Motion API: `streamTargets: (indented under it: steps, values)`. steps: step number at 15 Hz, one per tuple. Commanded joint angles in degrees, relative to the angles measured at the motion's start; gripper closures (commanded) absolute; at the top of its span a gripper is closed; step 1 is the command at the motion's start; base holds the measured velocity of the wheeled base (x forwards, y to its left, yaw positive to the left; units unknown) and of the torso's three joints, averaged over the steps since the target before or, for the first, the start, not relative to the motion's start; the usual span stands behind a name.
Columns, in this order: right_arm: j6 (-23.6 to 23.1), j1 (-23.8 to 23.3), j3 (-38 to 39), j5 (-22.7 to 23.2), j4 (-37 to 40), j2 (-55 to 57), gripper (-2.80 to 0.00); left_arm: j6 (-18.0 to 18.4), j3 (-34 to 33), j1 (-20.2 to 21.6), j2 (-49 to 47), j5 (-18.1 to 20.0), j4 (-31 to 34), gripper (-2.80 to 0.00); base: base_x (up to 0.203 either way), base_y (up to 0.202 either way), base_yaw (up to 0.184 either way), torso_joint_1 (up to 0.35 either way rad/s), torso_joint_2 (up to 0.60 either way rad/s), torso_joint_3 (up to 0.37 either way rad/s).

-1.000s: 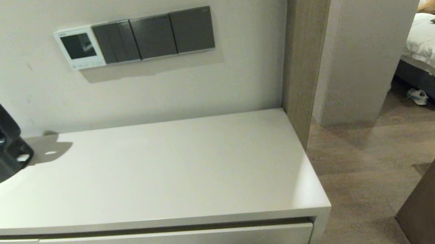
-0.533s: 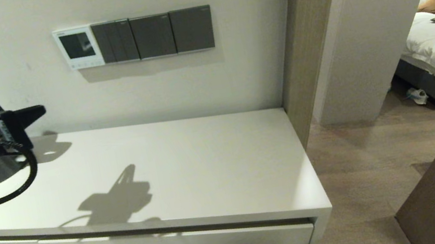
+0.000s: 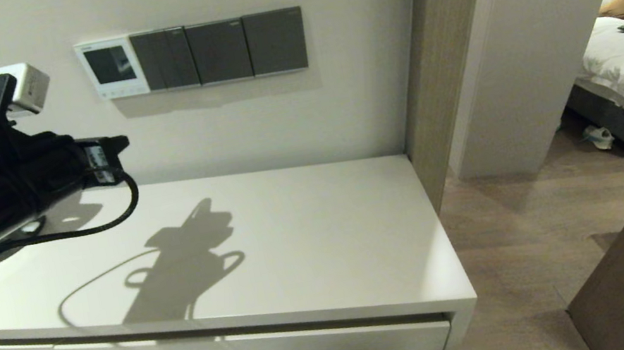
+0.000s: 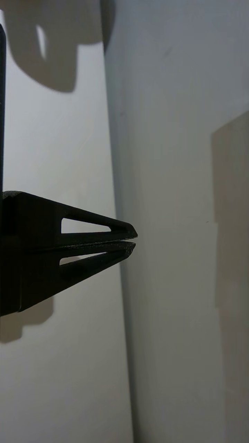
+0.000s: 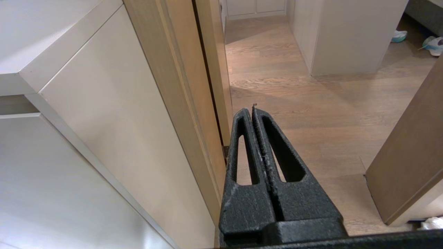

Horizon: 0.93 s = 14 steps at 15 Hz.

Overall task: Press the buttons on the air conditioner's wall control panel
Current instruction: Turn on the central air conditioner

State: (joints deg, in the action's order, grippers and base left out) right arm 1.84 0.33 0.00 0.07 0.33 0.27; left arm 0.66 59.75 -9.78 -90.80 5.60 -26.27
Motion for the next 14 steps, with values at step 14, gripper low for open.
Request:
streamTargets:
  steps: [14]
  values:
    - [0.0,0.02,0.09,0.01,0.02,0.08,0.0,-1.57,20.67,-1.21,-13.55,-3.46,2.53,0.0,0.0,0.0,0.0,0.0,0.0,0.0]
